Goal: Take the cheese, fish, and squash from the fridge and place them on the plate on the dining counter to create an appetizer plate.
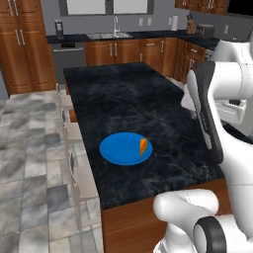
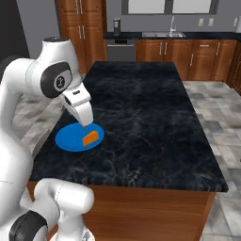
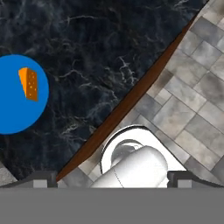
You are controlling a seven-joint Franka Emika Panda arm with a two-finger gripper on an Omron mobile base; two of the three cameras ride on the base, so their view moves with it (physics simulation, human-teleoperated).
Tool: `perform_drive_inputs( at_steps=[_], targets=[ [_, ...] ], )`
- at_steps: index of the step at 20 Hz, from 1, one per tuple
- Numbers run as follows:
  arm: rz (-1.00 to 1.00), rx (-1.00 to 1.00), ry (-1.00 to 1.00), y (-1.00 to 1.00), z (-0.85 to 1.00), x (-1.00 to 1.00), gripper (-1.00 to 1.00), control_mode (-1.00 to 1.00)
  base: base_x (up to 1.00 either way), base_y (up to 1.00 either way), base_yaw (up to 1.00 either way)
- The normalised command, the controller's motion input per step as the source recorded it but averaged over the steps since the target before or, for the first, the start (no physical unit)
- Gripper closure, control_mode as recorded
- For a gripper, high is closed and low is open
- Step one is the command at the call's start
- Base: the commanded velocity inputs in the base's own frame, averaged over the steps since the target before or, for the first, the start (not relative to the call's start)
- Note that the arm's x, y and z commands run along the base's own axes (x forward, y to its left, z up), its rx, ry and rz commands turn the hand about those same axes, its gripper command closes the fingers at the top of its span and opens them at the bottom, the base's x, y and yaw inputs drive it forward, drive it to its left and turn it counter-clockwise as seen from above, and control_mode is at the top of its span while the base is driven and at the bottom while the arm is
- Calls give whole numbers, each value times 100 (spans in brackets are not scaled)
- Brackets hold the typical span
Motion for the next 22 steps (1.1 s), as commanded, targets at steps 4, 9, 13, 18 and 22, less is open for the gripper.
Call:
perform_drive_inputs(
  at_steps=[4, 9, 13, 18, 22],
  targets=[
    [0, -31, 18, 0, -8, -5, -100, -100, 0, 0, 0],
    [0, -2, 0, -4, -5, 0, -100, 100, 0, -22, 0],
    [0, 0, 0, 0, 0, 0, -100, 100, -32, -74, -2],
    [0, 0, 0, 0, 0, 0, -100, 100, -80, -100, -3],
    [0, 0, 0, 0, 0, 0, -100, 100, -88, -100, 0]
  ],
)
